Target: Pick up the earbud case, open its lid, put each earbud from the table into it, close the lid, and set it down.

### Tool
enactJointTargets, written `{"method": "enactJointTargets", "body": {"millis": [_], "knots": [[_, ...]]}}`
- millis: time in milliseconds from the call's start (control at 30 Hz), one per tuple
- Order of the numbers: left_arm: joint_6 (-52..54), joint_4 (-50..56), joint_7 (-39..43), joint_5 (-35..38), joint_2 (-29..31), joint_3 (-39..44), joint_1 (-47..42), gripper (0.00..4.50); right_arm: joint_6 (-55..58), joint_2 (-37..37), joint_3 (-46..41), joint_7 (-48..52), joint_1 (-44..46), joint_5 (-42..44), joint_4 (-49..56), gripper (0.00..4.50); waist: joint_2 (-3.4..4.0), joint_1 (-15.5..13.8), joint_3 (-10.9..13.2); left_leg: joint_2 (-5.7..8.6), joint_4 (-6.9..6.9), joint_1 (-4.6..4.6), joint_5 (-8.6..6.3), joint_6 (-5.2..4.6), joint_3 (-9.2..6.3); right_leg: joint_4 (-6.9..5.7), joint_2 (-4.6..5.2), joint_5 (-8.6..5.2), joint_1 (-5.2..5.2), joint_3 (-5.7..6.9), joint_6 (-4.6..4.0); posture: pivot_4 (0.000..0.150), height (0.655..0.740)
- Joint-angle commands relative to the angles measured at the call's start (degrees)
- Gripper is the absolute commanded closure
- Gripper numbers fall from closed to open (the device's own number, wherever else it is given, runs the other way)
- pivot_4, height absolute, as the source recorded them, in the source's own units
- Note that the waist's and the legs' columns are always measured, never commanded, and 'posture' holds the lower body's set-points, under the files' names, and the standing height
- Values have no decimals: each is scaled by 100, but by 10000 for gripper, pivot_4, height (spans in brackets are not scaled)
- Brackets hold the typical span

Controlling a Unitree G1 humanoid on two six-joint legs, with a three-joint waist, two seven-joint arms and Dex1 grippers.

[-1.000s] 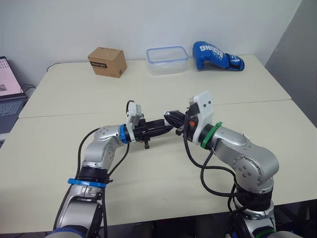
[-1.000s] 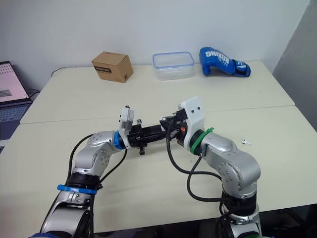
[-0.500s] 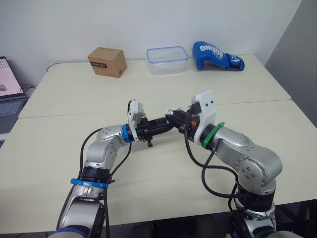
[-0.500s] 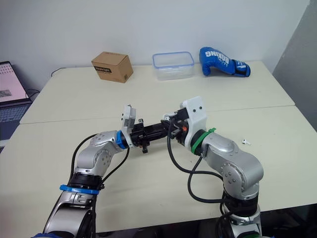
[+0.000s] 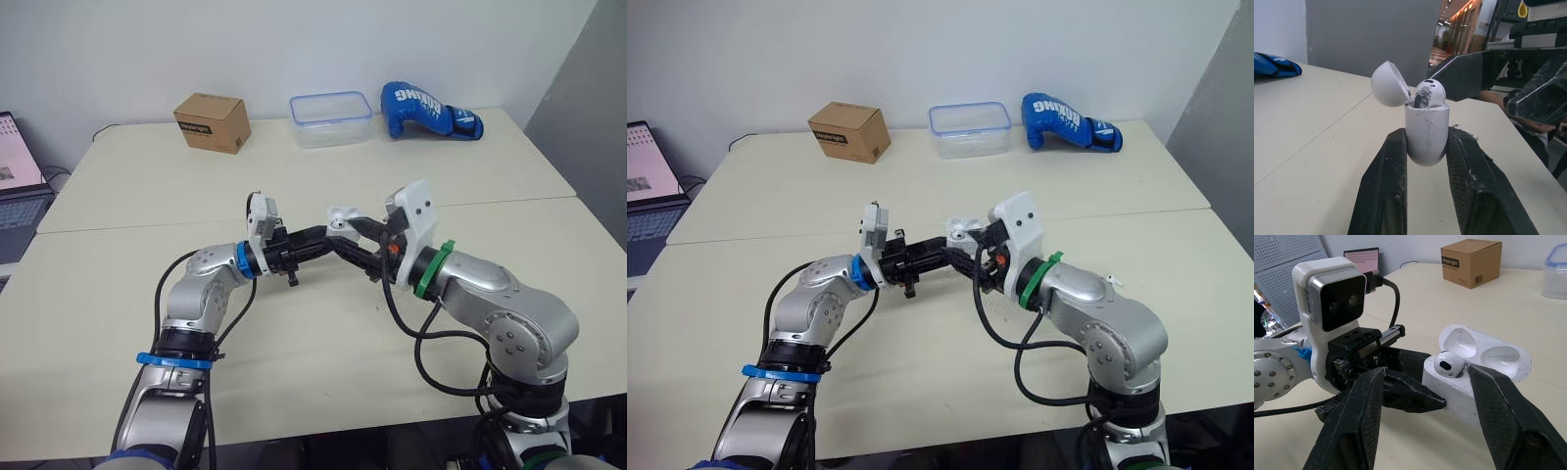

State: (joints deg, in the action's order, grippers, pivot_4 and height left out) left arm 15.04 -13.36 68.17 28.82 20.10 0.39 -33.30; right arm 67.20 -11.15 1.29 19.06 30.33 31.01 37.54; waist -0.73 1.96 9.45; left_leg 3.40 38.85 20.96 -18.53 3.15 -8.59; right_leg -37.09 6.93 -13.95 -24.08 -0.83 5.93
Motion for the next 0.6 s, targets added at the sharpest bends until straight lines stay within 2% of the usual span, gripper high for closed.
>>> {"method": "enactJointTargets", "body": {"millis": [33,100,233,333,467,600], "knots": [[-147,268,48,131,-2,115,-92,36989,-65,-135,-219,286,124,452,206,17215,0,0,0,0,0,0,0,0,0,0,0,0,0,0,0,1500,7307],[-155,260,70,147,16,121,-63,36989,72,-289,-558,561,204,957,249,17215,0,-8,0,1,0,0,0,0,0,3,0,0,1,0,0,1500,7307],[-143,236,249,228,99,154,25,36989,294,-1195,-1389,1441,429,2297,234,17215,-1,-13,1,1,0,1,0,-1,-2,6,1,0,4,2,0,1500,7307],[-113,193,438,303,152,187,48,36989,283,-1895,-1631,1786,541,2773,47,17215,-1,-13,1,-2,-1,0,-1,-2,-1,8,-1,0,6,6,0,1500,7307],[-106,171,582,408,176,253,83,36989,-89,-2909,-1436,2267,523,2361,-392,17215,-3,-15,2,-1,0,-1,-2,-4,6,8,0,0,10,4,0,1500,7307],[-188,213,780,453,233,304,198,36989,-794,-3986,-481,2857,454,1219,-1140,17215,-3,-11,2,-3,0,-2,-2,-5,10,7,-1,-1,9,3,1,1500,7307]]}}
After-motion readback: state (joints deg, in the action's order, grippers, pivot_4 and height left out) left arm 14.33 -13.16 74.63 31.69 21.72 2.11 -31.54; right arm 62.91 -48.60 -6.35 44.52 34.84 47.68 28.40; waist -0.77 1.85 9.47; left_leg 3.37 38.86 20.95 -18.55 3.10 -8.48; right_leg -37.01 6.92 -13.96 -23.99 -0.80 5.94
